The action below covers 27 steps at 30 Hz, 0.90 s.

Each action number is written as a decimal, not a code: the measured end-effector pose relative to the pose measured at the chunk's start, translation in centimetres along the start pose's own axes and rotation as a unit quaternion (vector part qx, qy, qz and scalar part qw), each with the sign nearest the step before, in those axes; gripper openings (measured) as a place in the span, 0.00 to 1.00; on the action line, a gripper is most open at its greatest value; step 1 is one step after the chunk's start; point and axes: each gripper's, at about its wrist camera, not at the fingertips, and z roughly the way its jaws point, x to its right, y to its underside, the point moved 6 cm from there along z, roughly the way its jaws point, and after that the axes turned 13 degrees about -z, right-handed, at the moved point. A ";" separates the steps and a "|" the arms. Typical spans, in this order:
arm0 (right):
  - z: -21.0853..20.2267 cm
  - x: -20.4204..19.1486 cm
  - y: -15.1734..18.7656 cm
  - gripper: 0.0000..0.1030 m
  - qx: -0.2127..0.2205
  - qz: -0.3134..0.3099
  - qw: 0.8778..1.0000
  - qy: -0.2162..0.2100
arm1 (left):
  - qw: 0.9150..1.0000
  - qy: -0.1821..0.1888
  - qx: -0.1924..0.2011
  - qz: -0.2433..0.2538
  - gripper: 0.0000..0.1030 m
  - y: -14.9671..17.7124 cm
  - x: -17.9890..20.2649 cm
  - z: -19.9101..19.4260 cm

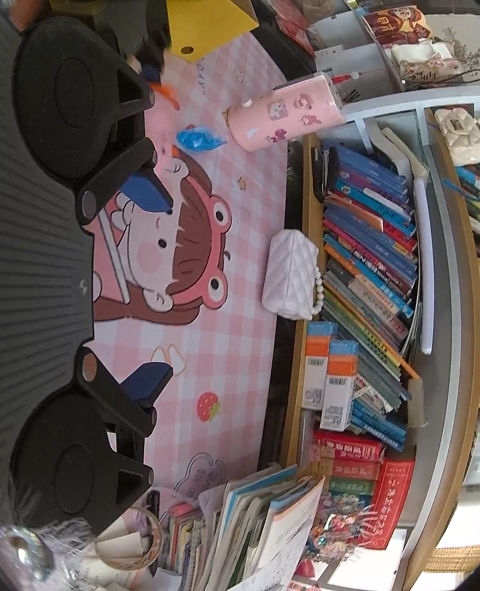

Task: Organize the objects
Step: 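Grasp the pink plush pig with the left tool while the right tool grasps the blue wrapped toy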

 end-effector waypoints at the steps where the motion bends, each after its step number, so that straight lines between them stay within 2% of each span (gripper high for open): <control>1: 0.3 -0.3 -0.2 0.86 0.000 -0.001 1.000 -0.004 | 1.000 -0.002 -0.002 -0.008 0.76 0.4 -0.6 -0.7; 4: 1.5 -1.5 -0.7 0.87 0.002 -0.007 1.000 -0.022 | 1.000 -0.007 -0.008 -0.024 0.76 1.6 -2.0 -3.0; 8: 3.6 -4.0 -1.7 0.86 0.005 -0.038 0.996 -0.074 | 0.999 -0.024 -0.012 -0.039 0.76 3.3 -3.3 -5.4; 12: 5.7 -6.9 -2.7 0.86 0.019 -0.097 0.987 -0.128 | 0.998 -0.041 -0.002 -0.041 0.76 3.7 -4.0 -6.8; 15: 7.0 -8.9 -3.2 0.86 0.027 -0.139 0.978 -0.153 | 0.998 -0.047 0.005 -0.050 0.76 3.8 -4.6 -7.4; 21: 9.8 -12.5 -4.2 0.80 0.030 -0.189 0.966 -0.176 | 0.997 -0.053 0.008 -0.061 0.76 4.0 -5.1 -7.8; 23: 11.0 -13.1 -4.6 0.78 0.027 -0.196 0.965 -0.172 | 0.997 -0.054 0.007 -0.063 0.76 4.1 -5.2 -7.9; 27: 13.3 -13.7 -5.1 0.67 0.008 -0.187 0.968 -0.167 | 0.996 -0.053 0.004 -0.066 0.76 4.3 -5.2 -8.2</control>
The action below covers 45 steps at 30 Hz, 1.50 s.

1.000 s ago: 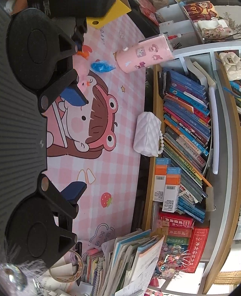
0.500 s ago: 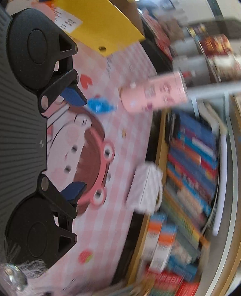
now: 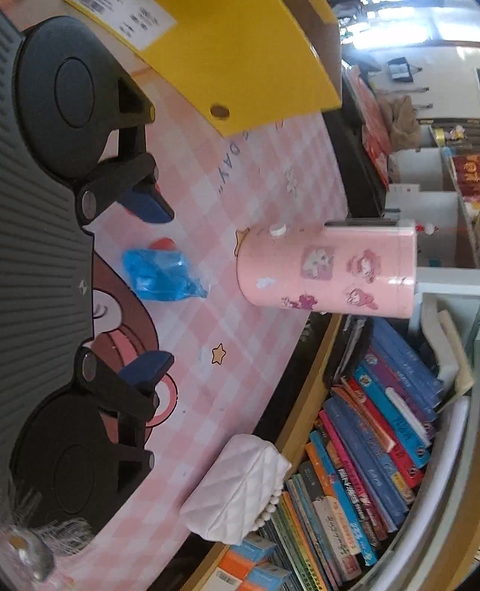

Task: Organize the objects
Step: 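Grasp the pink plush pig with the left tool while the right tool grasps the blue wrapped toy, then carry the pink plush and blue toy with both tools over the yellow box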

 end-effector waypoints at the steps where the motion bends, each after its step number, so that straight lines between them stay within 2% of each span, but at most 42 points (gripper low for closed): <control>1: 0.5 0.1 0.1 0.63 -0.007 0.007 1.000 -0.004 | 1.000 0.000 0.000 0.000 0.76 0.0 0.0 -0.1; 2: 1.0 0.2 0.2 0.59 -0.013 0.015 1.000 -0.007 | 1.000 0.000 0.001 0.001 0.76 0.0 0.0 -0.1; 4: 1.6 0.2 0.6 0.40 -0.027 0.025 0.999 -0.018 | 1.000 0.000 0.000 0.003 0.76 0.1 0.0 -0.3; 6: 1.3 0.3 0.8 0.30 -0.022 0.033 0.999 -0.020 | 1.000 -0.001 0.001 0.005 0.76 0.0 -0.1 -0.5; 9: -0.2 0.6 0.9 0.30 -0.016 0.065 0.998 -0.023 | 1.000 0.002 0.005 0.004 0.76 -0.2 -0.2 -0.8; 14: -5.0 1.1 1.5 0.29 0.001 0.101 0.995 0.001 | 1.000 0.018 0.018 0.011 0.76 -0.4 0.3 -1.4; 19: -10.9 1.0 3.4 0.29 -0.008 0.128 0.991 0.042 | 0.999 0.043 0.029 0.010 0.76 -0.6 0.7 -2.1; 26: -18.6 -0.6 5.7 0.29 -0.011 0.178 0.978 0.104 | 0.995 0.086 0.049 0.007 0.76 -0.7 0.4 -4.2; 33: -23.3 -5.1 8.2 0.29 -0.026 0.194 0.968 0.154 | 0.991 0.120 0.058 0.008 0.76 0.2 -1.5 -6.8; 36: -24.1 -7.6 9.1 0.29 -0.044 0.197 0.966 0.161 | 0.990 0.126 0.056 0.003 0.76 1.0 -3.0 -7.8; 40: -25.0 -10.7 9.0 0.29 -0.047 0.189 0.967 0.165 | 0.991 0.126 0.051 -0.007 0.76 2.3 -5.5 -9.0; 45: -25.6 -15.5 9.3 0.29 -0.067 0.184 0.969 0.152 | 0.991 0.120 0.043 -0.032 0.76 4.0 -9.3 -11.1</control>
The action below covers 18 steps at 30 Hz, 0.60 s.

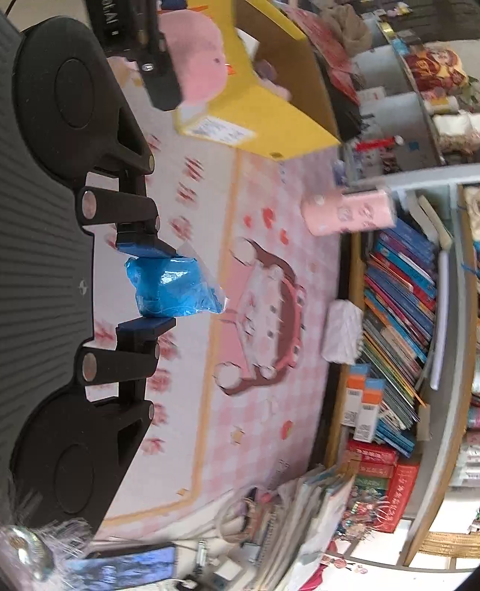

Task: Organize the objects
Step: 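Carry the pink plush and blue toy with both tools over the yellow box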

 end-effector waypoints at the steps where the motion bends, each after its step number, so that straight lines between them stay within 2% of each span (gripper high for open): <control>1: -0.2 -0.8 0.4 0.29 -0.006 -0.004 1.000 -0.004 | 1.000 -0.002 -0.001 -0.006 0.76 0.2 -0.7 -0.5; 9: -2.5 -7.9 3.0 0.29 -0.017 -0.041 0.998 -0.033 | 0.999 -0.026 -0.001 -0.034 0.76 1.9 -5.8 -4.8; 18: -3.8 -13.5 3.2 0.29 -0.006 -0.060 0.996 -0.062 | 0.998 -0.050 0.019 -0.044 0.76 1.9 -10.0 -8.4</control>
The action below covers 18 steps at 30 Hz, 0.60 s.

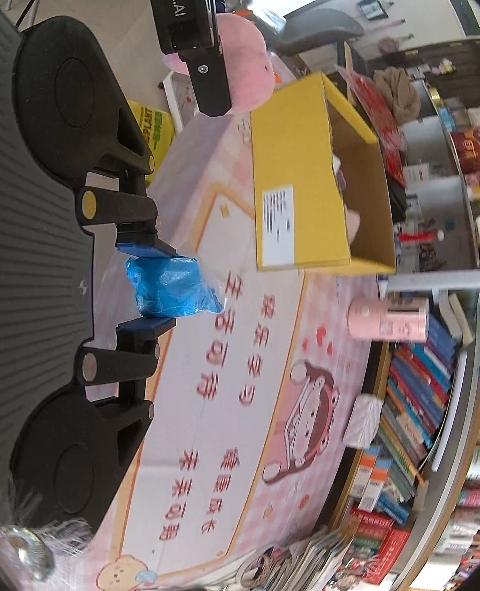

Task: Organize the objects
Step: 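Carry the pink plush and blue toy with both tools over the yellow box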

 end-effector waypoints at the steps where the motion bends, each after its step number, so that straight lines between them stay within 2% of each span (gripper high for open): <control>1: 0.0 -0.5 -0.1 0.29 0.001 -0.003 1.000 -0.002 | 1.000 -0.002 0.002 -0.001 0.76 -0.1 -0.4 -0.2; 18: 0.1 -5.3 -1.7 0.29 0.002 -0.035 0.999 -0.016 | 0.999 -0.004 0.023 -0.023 0.76 -0.9 -4.2 -2.1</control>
